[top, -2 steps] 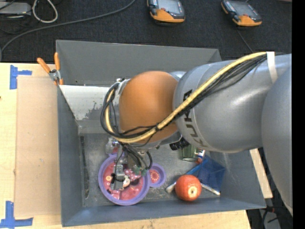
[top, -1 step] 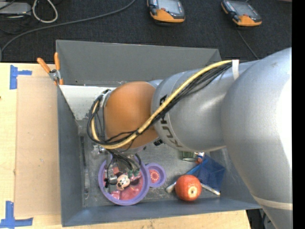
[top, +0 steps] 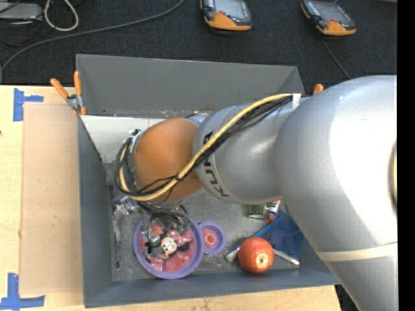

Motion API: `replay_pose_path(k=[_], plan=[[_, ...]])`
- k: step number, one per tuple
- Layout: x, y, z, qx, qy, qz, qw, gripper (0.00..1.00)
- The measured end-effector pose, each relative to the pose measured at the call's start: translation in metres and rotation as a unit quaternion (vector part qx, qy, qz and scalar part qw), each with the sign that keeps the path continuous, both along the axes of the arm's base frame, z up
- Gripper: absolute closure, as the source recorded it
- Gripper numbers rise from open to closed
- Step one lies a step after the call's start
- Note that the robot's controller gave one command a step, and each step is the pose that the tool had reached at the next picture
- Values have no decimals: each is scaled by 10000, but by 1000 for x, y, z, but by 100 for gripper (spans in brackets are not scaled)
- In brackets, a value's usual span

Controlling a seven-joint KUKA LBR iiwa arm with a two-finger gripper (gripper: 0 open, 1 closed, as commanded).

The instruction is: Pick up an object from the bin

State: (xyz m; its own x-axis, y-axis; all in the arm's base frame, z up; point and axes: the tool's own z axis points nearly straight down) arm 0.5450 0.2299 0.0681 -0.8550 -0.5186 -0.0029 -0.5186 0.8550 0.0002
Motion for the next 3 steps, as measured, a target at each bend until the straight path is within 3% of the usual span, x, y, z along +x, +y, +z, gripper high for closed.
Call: replay_pose_path(k=[1,2,3], plan=[[-9,16,1,-3,15,758,9971,0],[-37,13,2,-12,19,1624,9867,0],[-17,15,2,0,4,2854,9584,100]])
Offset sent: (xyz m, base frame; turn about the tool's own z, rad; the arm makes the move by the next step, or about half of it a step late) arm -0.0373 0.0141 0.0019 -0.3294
